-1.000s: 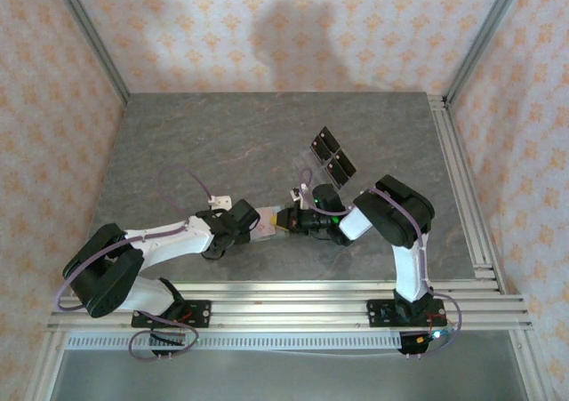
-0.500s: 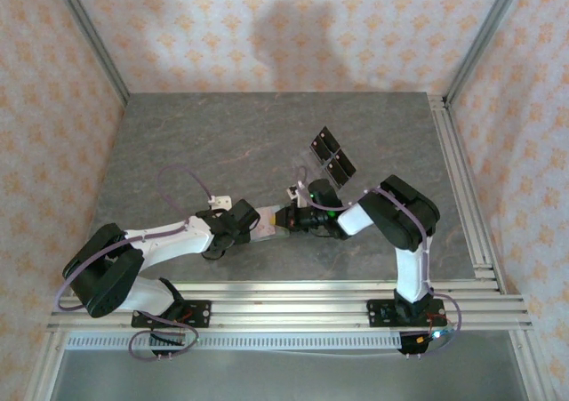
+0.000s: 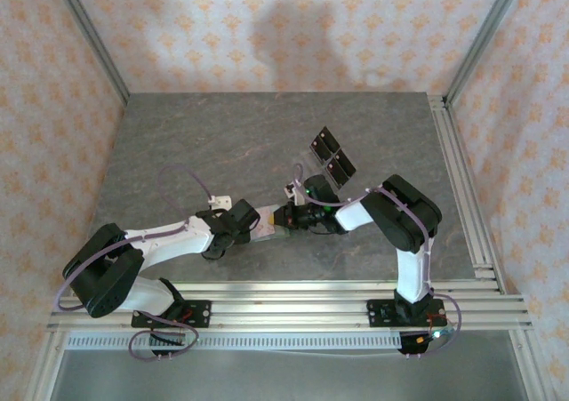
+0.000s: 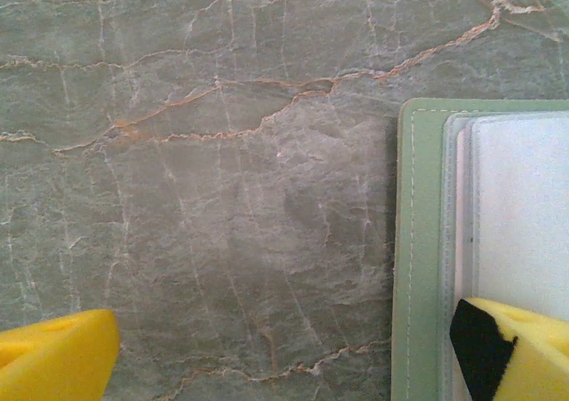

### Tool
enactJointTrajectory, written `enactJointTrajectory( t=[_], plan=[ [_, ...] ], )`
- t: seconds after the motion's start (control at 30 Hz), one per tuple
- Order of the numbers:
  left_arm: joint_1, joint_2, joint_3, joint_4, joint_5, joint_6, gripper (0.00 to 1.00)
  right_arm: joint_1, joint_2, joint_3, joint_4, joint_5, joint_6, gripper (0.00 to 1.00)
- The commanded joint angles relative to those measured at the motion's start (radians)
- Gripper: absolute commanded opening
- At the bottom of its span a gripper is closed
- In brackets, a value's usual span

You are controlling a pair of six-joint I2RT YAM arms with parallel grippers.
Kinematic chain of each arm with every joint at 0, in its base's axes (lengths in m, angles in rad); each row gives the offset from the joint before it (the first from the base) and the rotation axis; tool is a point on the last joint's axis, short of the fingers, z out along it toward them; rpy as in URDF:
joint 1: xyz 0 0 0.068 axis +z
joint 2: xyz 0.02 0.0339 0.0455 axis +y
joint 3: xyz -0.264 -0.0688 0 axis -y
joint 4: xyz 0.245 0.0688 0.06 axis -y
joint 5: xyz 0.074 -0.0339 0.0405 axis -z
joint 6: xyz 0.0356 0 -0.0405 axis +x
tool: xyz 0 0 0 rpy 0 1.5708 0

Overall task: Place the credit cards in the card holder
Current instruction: Insert the credit card into the card slot.

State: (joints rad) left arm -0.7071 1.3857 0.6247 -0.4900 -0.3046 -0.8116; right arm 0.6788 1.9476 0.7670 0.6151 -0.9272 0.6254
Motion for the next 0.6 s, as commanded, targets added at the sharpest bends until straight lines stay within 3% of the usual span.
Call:
enactJointTrajectory(
  t=[0.0, 0.43, 0.57],
  plan=[
    [-0.007, 0.003, -0.015, -0.039, -0.018, -0.001, 0.98, 0.019, 0.039, 0.01, -0.098, 0.079, -0.03, 0.0],
    [-0.008, -0.009, -0.007, -0.049, -0.021, -0.006, 0.98, 0.03, 0.05, 0.031, -0.089, 0.059, 0.008, 0.0],
    [-0.007, -0.066, 0.017, -0.119, -0.087, -0.059, 0.98, 0.035, 0.047, 0.047, -0.139, 0.063, -0.007, 0.0]
  ],
)
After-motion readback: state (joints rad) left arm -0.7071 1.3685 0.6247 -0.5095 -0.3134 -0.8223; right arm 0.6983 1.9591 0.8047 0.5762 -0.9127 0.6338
